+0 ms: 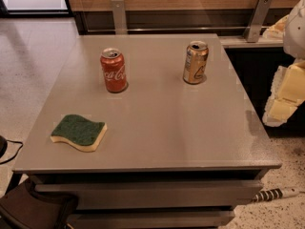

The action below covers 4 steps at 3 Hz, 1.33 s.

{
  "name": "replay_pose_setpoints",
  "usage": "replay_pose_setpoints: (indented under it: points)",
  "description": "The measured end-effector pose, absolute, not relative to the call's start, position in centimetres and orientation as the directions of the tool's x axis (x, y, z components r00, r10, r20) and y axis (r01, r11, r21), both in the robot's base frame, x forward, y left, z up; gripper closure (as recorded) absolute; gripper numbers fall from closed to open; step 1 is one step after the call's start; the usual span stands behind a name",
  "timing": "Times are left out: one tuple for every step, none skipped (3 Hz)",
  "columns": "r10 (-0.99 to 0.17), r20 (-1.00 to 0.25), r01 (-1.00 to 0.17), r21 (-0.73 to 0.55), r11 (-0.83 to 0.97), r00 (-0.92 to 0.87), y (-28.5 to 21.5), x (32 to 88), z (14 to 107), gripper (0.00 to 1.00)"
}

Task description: Pick sponge

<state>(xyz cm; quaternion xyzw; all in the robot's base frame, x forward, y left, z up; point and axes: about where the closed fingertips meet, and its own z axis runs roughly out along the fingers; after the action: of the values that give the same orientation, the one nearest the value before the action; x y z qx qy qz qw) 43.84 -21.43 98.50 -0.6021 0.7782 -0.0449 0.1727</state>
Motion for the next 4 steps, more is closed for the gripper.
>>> replay_pose_setpoints:
  points:
    - [-0.953,-0.215,-0.922,-0.278,0.271,-0.215,-21.4,43.8,98.5,0.00]
    - [-0.919,-0.357,-0.924,-0.267,0.275,-0.170,-18.4,44.4,96.7,0.00]
    - [-0.857,-0.505,-0.932,-0.252,0.261,-0.103,-15.9,44.7,92.7,0.00]
    - [-0.745,-0.667,-0.935,-0.260,0.242,-0.008,-11.8,46.1,90.2,0.00]
